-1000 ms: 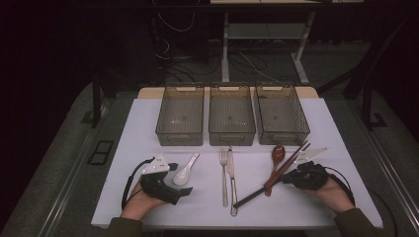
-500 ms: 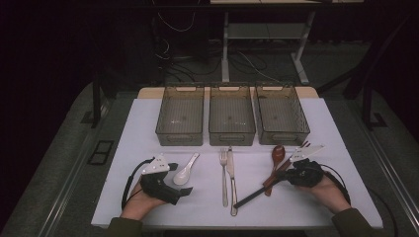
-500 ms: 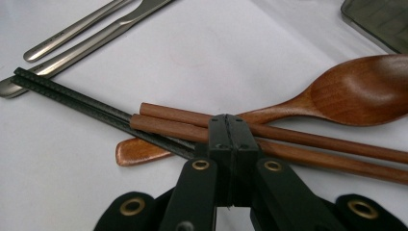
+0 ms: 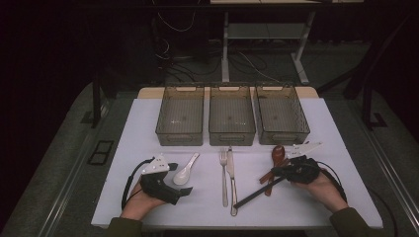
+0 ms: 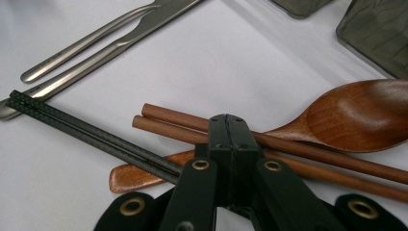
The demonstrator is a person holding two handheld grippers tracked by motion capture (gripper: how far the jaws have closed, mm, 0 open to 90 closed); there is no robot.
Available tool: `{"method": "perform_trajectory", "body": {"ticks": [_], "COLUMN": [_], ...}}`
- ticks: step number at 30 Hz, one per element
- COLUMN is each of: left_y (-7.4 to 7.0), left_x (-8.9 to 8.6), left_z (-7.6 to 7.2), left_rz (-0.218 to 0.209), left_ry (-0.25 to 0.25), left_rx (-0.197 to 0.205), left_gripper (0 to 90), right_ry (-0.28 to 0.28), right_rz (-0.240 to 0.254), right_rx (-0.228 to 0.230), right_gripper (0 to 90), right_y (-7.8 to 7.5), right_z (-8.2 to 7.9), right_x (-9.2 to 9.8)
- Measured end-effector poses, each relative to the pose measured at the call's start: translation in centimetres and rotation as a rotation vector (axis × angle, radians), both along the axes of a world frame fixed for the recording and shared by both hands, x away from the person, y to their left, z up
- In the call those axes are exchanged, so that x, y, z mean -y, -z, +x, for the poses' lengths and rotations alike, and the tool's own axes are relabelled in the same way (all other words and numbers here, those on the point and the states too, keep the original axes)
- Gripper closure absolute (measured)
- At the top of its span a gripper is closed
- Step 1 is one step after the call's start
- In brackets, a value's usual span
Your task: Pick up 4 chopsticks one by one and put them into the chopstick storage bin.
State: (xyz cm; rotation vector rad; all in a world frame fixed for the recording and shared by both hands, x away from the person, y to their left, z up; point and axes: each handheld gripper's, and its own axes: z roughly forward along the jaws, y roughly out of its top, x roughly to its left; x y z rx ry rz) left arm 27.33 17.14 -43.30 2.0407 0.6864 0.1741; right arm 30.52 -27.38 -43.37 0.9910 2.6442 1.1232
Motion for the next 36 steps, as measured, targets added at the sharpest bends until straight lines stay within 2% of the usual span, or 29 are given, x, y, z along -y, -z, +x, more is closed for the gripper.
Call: {"method": "perform_trajectory", "body": {"ticks": [10,36], "left_y": [0.0,0.0], "left_x": [0.0,-0.1], "left_z": [0.0,0.0], "left_rz": [0.000,-0.002], "left_ry": [-0.001,0.000], "left_rx": [0.000,0.001], "left_gripper": [0.0,0.0], "right_ry": [0.001,0.036], "right_rz": [0.007,0.008], "right_rx": [0.020,0.026], "right_gripper": [89.7,89.6], "right_y": [0.0,0.5], "right_z": [0.7,3.4], "right_x": [-0.4,-1.0]}}
